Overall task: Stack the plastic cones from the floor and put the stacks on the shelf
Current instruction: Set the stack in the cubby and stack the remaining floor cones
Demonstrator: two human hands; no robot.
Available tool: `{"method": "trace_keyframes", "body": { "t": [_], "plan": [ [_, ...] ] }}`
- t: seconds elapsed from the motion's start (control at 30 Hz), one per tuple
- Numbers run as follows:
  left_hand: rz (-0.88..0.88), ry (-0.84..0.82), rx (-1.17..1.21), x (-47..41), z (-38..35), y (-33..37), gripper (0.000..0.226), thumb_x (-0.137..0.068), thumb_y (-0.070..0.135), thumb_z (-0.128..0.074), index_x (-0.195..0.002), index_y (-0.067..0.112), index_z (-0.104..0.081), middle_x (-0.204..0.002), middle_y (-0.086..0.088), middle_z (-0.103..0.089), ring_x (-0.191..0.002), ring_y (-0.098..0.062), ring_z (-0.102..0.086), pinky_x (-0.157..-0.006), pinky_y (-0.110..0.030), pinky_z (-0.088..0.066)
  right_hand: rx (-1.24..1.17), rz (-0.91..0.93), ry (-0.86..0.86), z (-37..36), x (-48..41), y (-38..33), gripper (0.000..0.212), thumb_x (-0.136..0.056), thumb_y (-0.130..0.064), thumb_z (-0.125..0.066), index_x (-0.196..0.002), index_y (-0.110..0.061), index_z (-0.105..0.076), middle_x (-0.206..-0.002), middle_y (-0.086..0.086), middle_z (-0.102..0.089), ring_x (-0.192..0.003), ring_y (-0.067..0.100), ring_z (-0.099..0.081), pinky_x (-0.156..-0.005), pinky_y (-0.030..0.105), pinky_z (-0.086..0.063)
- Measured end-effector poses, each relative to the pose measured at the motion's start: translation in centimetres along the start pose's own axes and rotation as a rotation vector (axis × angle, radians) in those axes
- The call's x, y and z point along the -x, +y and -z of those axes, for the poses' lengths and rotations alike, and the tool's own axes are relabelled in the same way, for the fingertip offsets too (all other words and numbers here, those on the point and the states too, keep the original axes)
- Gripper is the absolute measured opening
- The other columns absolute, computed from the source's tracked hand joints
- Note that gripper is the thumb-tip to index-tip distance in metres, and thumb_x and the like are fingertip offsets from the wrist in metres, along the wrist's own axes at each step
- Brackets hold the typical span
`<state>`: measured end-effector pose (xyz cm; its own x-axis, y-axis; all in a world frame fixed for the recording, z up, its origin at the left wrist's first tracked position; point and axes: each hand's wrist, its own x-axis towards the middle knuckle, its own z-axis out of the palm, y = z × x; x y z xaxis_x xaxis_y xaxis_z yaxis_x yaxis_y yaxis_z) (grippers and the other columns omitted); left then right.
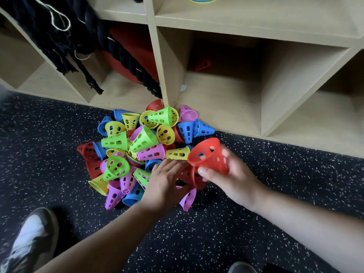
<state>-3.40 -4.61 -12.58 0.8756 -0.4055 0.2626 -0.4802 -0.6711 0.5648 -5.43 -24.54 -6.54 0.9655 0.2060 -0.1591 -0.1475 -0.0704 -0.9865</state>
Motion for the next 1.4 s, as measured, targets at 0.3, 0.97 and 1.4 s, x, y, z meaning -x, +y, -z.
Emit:
{"method": "trace_keyframes", "body": {
  "t": [0.3, 0.97, 1.4],
  "plan": [
    [0.443, 0.076, 0.369, 0.6, 0.9, 2.5, 0.05, -0.067, 0.024, -0.089, -0.1, 0.041, -0.056, -0.095, 0.033, -0.067, -0.089, 0.008, -0.064, -0.074, -0.007, -0.046, 0.039, 0.196, 0.187, 1.9, -0.2, -1.7, 0.048, -0.086, -0.04, -0.06, -0.126, -0.017, -0.05, -0.114, -0.009, -0.065, -0.109, 0.008, -0.06, -0.094, 0.02, -0.043],
    [0.437, 0.156, 0.294, 3.5, 4.3, 0.5, 0.064, -0.066, 0.012, -0.09, -0.108, 0.045, -0.055, -0.1, 0.025, -0.068, -0.096, 0.01, -0.062, -0.079, -0.003, -0.043, 0.62, -0.196, -0.124, 0.4, -0.5, 8.1, 0.053, -0.083, -0.023, -0.077, -0.131, -0.034, -0.059, -0.128, -0.018, -0.061, -0.107, -0.004, -0.058, -0.098, 0.02, -0.049],
    [0.502, 0.135, 0.156, 5.2, 3.4, -1.1, 0.062, -0.059, 0.019, -0.094, -0.113, 0.026, -0.064, -0.097, 0.028, -0.061, -0.094, 0.02, -0.056, -0.075, 0.002, -0.039, 0.572, -0.103, 0.187, 0.1, -1.1, 6.0, 0.008, -0.088, -0.019, -0.071, -0.083, -0.024, -0.067, -0.076, -0.011, -0.072, -0.069, 0.008, -0.069, -0.062, 0.02, -0.056]
  ]
}}
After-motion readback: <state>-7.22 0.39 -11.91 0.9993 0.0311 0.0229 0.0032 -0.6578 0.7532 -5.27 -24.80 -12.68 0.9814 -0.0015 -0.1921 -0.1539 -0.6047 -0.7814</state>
